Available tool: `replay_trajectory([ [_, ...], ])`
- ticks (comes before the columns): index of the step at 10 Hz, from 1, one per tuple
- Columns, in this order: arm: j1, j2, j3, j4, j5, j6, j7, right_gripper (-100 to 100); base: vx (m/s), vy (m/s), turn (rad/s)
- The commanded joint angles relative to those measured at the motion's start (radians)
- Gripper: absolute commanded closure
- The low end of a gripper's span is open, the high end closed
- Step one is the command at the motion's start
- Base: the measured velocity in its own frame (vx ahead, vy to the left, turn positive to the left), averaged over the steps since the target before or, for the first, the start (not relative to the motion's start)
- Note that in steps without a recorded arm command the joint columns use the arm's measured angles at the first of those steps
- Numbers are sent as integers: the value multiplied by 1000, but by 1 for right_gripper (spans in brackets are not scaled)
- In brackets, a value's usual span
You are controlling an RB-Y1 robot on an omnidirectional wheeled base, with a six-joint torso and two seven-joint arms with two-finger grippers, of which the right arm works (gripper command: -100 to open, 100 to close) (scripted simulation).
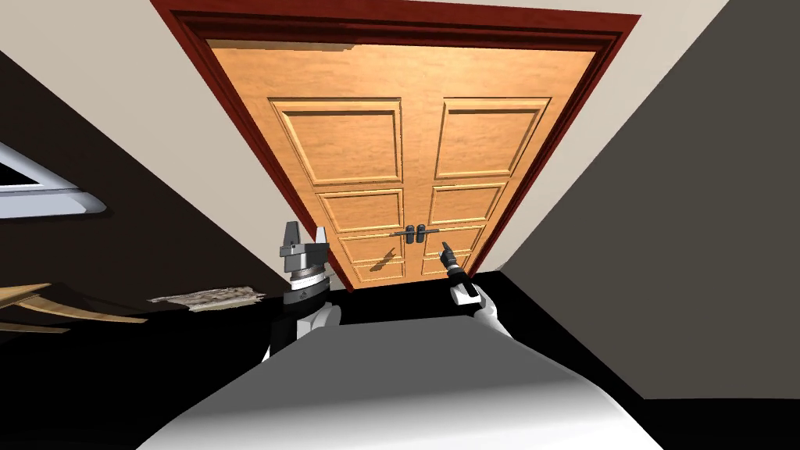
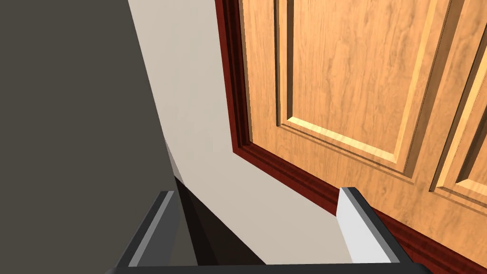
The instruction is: Pull the door open
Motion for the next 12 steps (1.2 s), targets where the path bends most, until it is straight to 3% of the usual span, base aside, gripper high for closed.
replay_trajectory([
  [1, -17, -9, 0, 30, -2, 7, -8, -100, 84, -5, 62],
  [7, -79, -41, 0, 155, -8, 30, -38, -100, 111, -6, 68],
  [8, -72, -40, 0, 144, -8, 25, -36, -100, 50, -3, 15],
  [9, -65, -68, -23, 172, -18, 14, -50, -100, 50, 16, 83],
  [11, -58, -92, -42, 195, -26, 4, -61, -100, 62, 28, 67],
  [12, -50, -118, -64, 220, -36, -8, -74, -100, 89, 35, 114],
])
